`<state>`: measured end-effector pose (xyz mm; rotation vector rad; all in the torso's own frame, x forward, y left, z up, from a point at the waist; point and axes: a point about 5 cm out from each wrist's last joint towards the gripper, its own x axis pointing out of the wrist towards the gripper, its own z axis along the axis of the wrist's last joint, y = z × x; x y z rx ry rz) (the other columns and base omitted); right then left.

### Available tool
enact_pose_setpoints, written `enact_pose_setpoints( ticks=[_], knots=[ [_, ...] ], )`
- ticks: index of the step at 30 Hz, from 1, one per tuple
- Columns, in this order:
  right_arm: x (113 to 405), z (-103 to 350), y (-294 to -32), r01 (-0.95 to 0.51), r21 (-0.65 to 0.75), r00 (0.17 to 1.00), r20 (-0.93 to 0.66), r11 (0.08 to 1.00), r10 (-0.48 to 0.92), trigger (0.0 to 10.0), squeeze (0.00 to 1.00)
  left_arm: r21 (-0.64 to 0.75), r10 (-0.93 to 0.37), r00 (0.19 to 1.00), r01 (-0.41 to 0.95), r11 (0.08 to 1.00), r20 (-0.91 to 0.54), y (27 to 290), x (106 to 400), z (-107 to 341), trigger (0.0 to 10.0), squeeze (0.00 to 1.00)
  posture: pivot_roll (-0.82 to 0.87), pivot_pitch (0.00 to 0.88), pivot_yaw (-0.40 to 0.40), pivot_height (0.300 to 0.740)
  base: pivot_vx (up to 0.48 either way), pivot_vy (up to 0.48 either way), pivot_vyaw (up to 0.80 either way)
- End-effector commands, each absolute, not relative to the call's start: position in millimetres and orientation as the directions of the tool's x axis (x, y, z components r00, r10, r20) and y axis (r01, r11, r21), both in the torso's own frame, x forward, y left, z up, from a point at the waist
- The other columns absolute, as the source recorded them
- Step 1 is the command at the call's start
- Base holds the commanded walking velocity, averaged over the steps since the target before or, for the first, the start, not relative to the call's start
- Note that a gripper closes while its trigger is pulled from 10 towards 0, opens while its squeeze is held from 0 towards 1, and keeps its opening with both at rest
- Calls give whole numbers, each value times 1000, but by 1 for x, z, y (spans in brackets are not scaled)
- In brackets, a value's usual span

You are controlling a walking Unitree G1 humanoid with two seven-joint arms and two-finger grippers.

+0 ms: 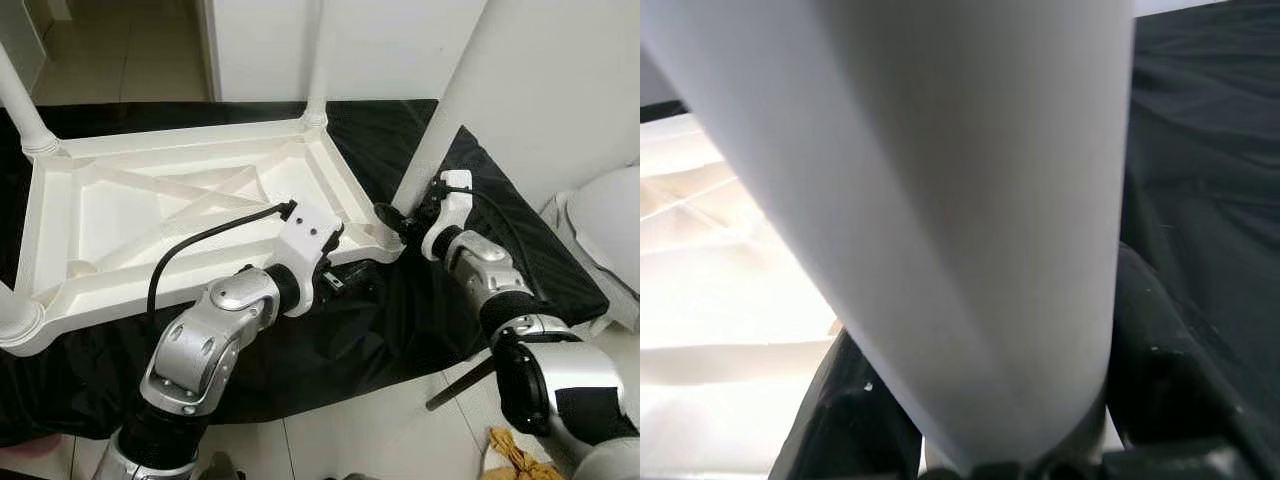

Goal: Building children table

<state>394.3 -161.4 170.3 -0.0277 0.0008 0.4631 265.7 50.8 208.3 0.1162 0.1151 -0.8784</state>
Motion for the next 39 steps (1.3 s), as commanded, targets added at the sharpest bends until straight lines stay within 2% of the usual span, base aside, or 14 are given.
enact_pose_setpoints(
  ticks=[1,8,11,19,22,26,27,30,31,35,36,37,39],
  knots=[
    [390,151,-164,-379,28,923,-55,925,380,0,0,57,-740,656,753,656,-148,50,264,208,10000,0,28,73,-74,740,0,0,0],
    [390,150,-145,-237,97,971,-8,967,239,0,0,53,-748,646,761,647,-152,49,264,207,10000,0,22,77,-65,740,0,0,0],
    [390,150,-141,-221,105,975,-6,969,223,0,0,53,-749,644,762,645,-152,48,264,207,10000,0,21,77,-65,740,0,0,0],
    [386,149,-118,-65,117,998,-6,991,66,0,0,54,-752,642,764,642,-148,48,264,208,10000,0,20,74,-63,740,0,0,0],
    [386,149,-118,-65,117,998,-6,991,66,0,0,54,-752,642,764,642,-148,48,264,208,10000,0,20,74,-63,740,0,0,0],
    [383,152,-110,33,158,999,-26,987,-29,0,0,54,-755,640,767,640,-147,47,264,208,10000,0,20,73,-60,740,0,0,0],
    [383,153,-111,45,151,999,-21,988,-43,1059,0,54,-756,638,768,638,-147,47,264,208,10000,0,19,74,-59,740,0,0,0],
    [383,154,-111,50,143,999,-17,989,-48,1059,0,54,-756,637,769,637,-148,47,264,208,10000,0,19,74,-59,740,0,0,0],
    [384,155,-112,41,135,999,-8,990,-40,10000,0,55,-756,637,769,637,-148,47,264,208,10000,0,19,74,-59,740,0,0,0],
    [384,160,-118,35,97,999,29,995,-38,10000,0,54,-757,636,769,636,-149,47,263,208,10000,0,18,73,-59,740,0,0,0],
    [384,161,-120,20,101,999,39,995,-24,10000,102,53,-757,636,770,636,-149,47,263,208,10000,0,18,73,-60,740,0,0,0],
    [385,162,-123,12,108,999,47,994,-17,10000,1000,53,-757,636,770,636,-150,47,263,208,10000,0,18,73,-60,740,0,0,0],
    [385,164,-126,-5,116,998,59,993,-2,10000,1000,53,-758,635,770,636,-150,47,263,208,10000,0,18,72,-60,740,0,0,0]
  ],
)
